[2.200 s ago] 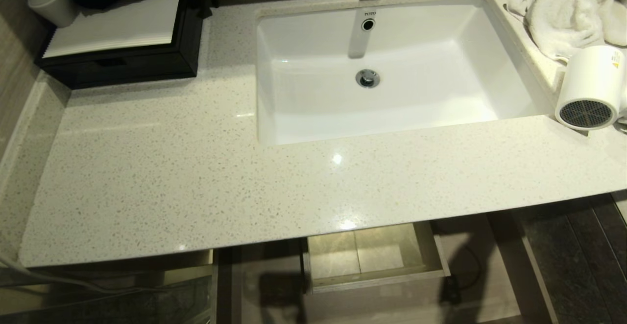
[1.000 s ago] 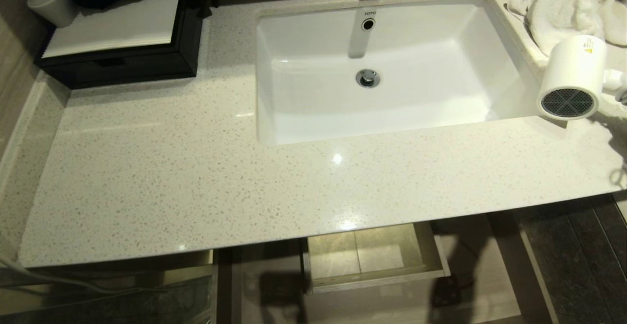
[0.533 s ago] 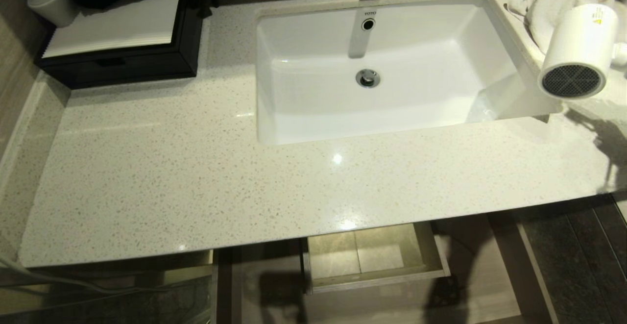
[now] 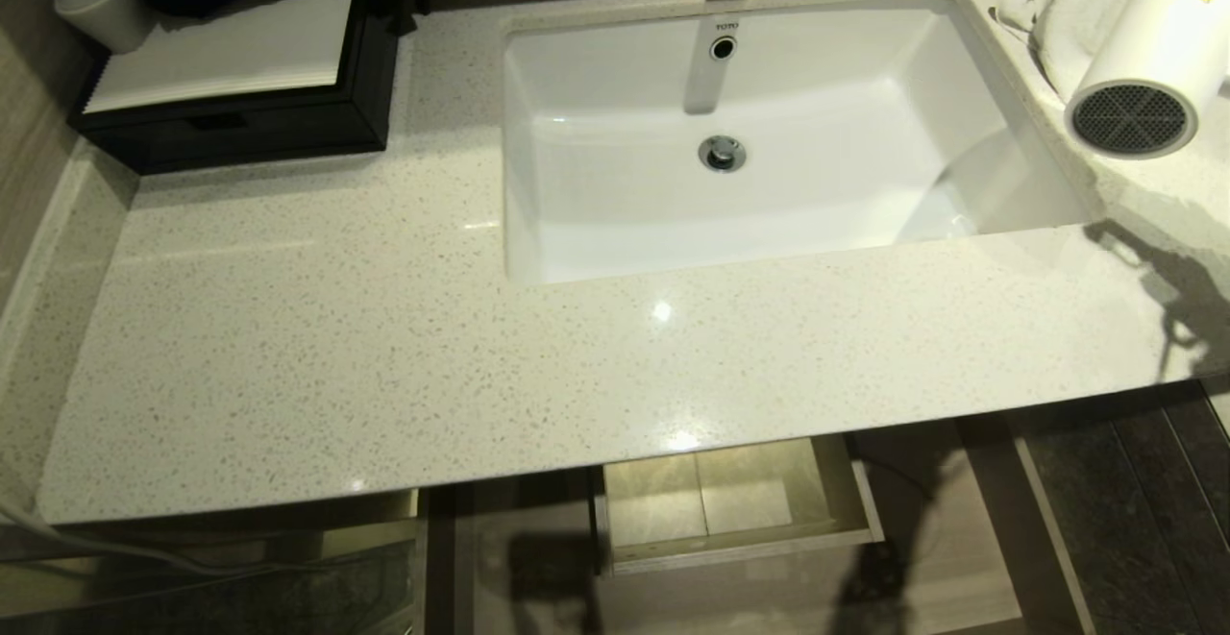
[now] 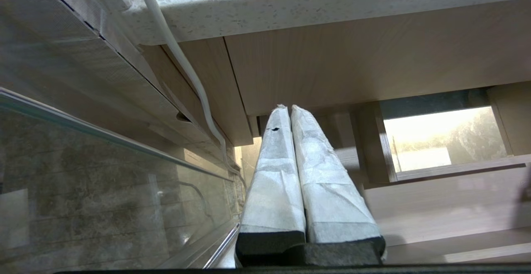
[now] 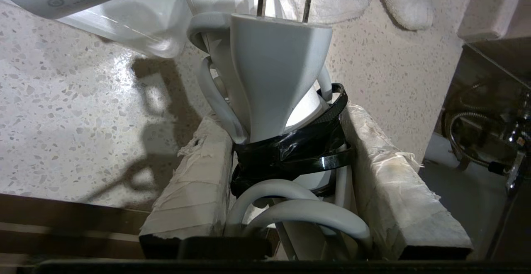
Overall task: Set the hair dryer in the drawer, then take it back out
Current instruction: Put it into the drawer
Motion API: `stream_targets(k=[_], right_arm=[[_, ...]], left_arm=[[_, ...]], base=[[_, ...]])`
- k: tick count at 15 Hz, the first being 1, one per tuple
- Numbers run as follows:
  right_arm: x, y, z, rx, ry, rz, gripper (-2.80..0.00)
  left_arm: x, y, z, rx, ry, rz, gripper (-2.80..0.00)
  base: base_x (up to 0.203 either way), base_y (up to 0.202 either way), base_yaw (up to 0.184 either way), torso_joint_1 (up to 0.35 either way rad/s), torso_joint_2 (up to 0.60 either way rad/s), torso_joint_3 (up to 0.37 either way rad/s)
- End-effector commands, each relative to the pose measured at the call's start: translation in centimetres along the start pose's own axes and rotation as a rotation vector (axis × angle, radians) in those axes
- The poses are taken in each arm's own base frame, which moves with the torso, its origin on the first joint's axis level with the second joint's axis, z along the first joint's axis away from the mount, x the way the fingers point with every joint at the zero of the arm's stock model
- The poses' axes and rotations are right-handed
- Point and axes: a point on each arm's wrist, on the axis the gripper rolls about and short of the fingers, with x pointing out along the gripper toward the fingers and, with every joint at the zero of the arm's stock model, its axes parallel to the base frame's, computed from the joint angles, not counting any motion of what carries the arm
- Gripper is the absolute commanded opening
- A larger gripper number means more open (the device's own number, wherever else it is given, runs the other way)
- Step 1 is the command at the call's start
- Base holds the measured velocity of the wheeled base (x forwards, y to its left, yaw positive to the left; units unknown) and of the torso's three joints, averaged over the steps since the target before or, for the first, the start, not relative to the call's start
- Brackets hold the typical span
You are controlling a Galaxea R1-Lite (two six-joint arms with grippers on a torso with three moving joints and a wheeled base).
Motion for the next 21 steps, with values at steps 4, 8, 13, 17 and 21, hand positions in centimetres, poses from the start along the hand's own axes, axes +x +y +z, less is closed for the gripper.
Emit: stream_targets(k=[4, 8, 13, 17, 21], right_arm=[[-2.1, 1.7, 0.3, 0.06, -0.021, -0.008, -2.8], [-3.1, 2.3, 0.2, 0.062, -0.032, -0.008, -2.8], [-3.7, 2.8, 0.1, 0.06, -0.046, -0.003, -2.8], [-4.4, 3.4, -0.3, 0.059, -0.046, -0.001, -2.8], [-4.8, 4.0, -0.6, 0.06, -0.046, 0.0, -2.8]], left_arm=[[0.0, 0.0, 0.0, 0.0, 0.0, 0.0, -2.8], [0.0, 0.0, 0.0, 0.0, 0.0, 0.0, -2.8], [0.0, 0.0, 0.0, 0.0, 0.0, 0.001, -2.8], [0.0, 0.0, 0.0, 0.0, 0.0, 0.0, -2.8], [0.0, 0.0, 0.0, 0.0, 0.0, -0.001, -2.8]], base=[[0.0, 0.0, 0.0, 0.0, 0.0, 0.0], [0.0, 0.0, 0.0, 0.0, 0.0, 0.0], [0.0, 0.0, 0.0, -0.265, 0.18, -0.087], [0.0, 0.0, 0.0, -0.357, 0.19, -0.154], [0.0, 0.0, 0.0, -0.337, 0.14, -0.189]])
